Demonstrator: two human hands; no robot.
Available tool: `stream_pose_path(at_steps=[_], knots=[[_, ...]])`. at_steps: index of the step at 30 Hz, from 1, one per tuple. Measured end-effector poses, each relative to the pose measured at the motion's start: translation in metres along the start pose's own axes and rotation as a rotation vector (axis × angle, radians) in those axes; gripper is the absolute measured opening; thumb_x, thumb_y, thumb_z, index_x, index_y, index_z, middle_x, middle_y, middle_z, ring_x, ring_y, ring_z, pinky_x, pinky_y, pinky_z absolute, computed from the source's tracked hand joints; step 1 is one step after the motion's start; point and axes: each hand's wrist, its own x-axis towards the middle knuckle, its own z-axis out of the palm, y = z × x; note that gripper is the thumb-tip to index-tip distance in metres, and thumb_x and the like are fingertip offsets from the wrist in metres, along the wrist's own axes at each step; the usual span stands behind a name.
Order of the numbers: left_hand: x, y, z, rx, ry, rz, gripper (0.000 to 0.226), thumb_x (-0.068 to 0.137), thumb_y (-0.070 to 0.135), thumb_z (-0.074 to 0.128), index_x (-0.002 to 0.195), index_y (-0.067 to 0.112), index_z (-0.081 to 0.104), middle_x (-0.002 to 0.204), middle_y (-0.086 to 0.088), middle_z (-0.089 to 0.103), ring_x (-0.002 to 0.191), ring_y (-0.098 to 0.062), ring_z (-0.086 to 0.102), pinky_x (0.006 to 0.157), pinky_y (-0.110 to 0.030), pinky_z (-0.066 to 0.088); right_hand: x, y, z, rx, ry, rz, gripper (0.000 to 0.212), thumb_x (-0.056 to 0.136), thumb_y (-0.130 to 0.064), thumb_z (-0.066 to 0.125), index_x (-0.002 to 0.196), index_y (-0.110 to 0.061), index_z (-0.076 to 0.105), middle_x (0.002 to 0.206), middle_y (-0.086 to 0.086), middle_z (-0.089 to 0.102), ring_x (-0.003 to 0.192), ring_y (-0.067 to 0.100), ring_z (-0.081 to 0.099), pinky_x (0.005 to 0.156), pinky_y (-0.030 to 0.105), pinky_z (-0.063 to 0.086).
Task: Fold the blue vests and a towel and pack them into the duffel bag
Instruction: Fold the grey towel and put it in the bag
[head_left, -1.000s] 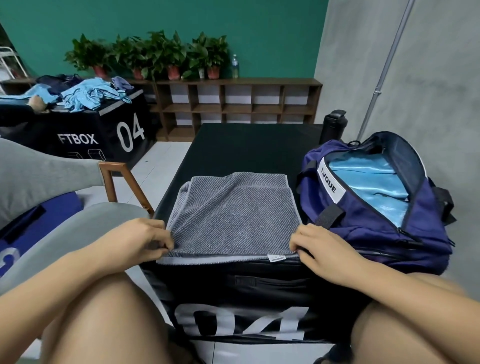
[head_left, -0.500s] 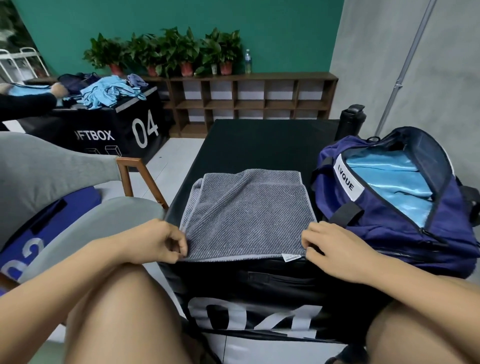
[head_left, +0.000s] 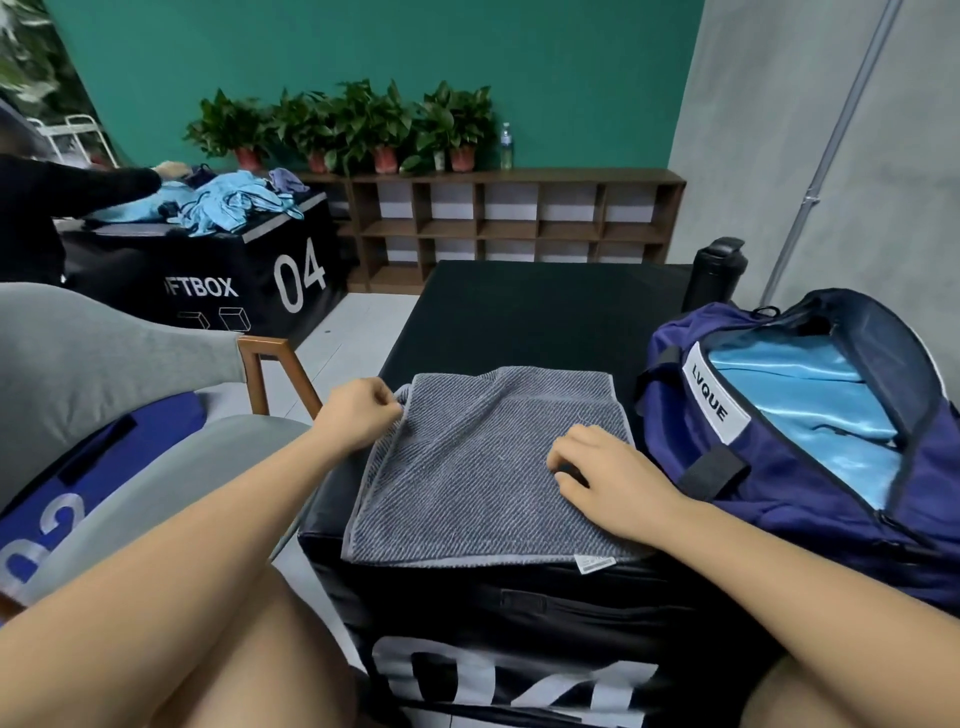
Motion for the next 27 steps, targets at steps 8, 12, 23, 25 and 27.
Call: stream_pose_path(at_steps=[8,12,23,25,27], knots=[[0.074,-0.014,0.019,-0.152,-0.020,-0.076,0.027,0.097,0.026,0.075,0.123,0.020,0.070,0.111,-0.003,0.072,0.105,-0.025,0.068,0.097,-0.040,0.056,0.039,0.014,0.012,0.025,-0.076,-0.009,0.010,0.105,-0.036,0.056,0.113,-0.032,0.060,0.107,-0.014,0.053,0.105,0.010,0.050,0.092,0.033,0.048],[0.094,-0.019,0.023,-0.283,-0.255,-0.001,0.024,0.098,0.016,0.078,0.121,0.021,0.075,0.114,-0.003,0.076,0.108,-0.021,0.072,0.106,-0.040,0.055,0.044,0.021,0.018,0.078,-0.095,-0.001,0.010,0.104,-0.039,0.058,0.113,-0.034,0.061,0.105,-0.015,0.052,0.104,0.009,0.050,0.091,0.032,0.047],[0.114,-0.021,0.005,-0.203,-0.075,0.048,0.004,0.094,0.016,0.077,0.092,0.018,0.075,0.081,0.001,0.071,0.070,-0.015,0.062,0.067,-0.028,0.048,0.053,0.023,0.020,0.151,-0.148,0.027,0.008,0.102,-0.041,0.061,0.107,-0.039,0.055,0.103,-0.016,0.049,0.102,0.006,0.047,0.090,0.029,0.044],[0.116,-0.030,-0.001,-0.107,0.045,0.088,0.007,0.097,0.023,0.073,0.093,0.026,0.069,0.084,0.001,0.070,0.071,-0.021,0.062,0.065,-0.033,0.047,0.053,0.023,0.020,0.148,-0.161,0.028,0.009,0.102,-0.042,0.061,0.107,-0.040,0.053,0.104,-0.016,0.049,0.102,0.006,0.046,0.090,0.030,0.045],[0.113,-0.038,-0.003,0.010,0.080,0.109,0.009,0.097,0.025,0.069,0.094,0.031,0.063,0.084,0.004,0.069,0.073,-0.023,0.065,0.063,-0.033,0.047,0.054,0.023,0.020,0.143,-0.165,0.030,0.010,0.102,-0.042,0.060,0.107,-0.040,0.052,0.104,-0.017,0.049,0.102,0.006,0.046,0.089,0.031,0.045]])
